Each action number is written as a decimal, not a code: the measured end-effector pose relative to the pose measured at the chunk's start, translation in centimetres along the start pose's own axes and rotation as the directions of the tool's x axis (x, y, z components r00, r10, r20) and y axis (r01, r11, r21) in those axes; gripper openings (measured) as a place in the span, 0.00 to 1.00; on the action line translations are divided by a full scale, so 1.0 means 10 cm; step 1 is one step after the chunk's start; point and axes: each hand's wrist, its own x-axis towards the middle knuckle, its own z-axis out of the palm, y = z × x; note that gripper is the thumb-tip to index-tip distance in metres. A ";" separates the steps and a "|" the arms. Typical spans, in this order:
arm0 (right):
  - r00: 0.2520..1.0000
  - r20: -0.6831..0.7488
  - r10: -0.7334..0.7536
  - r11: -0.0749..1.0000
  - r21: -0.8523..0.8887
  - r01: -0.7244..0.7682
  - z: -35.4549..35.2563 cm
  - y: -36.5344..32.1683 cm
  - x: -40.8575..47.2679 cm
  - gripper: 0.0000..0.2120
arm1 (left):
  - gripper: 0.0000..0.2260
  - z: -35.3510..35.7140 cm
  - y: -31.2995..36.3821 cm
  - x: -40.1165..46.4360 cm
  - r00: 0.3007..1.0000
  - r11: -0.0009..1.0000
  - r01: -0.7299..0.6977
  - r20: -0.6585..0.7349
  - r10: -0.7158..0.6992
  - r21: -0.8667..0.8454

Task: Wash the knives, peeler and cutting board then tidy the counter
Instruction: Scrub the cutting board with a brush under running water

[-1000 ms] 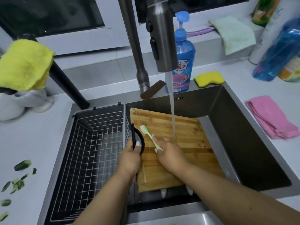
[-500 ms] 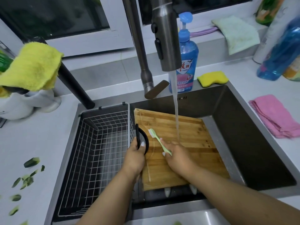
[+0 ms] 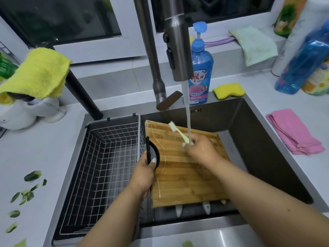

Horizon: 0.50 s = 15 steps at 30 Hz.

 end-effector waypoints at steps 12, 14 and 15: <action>0.962 0.155 -0.223 0.951 -0.182 0.250 -0.93 -1.17 -0.32 0.33 | 0.12 0.00 0.08 -0.08 0.999 0.999 0.037 0.018 -0.037 -0.038; 0.937 0.194 -0.291 0.922 -0.206 0.329 -1.06 -1.35 -0.41 0.39 | 0.12 0.00 0.09 -0.10 0.999 0.998 0.042 0.025 -0.041 -0.048; 0.922 0.225 -0.315 0.911 -0.203 0.360 -1.11 -1.44 -0.44 0.40 | 0.12 0.00 0.10 -0.10 0.999 0.998 0.044 0.029 -0.042 -0.052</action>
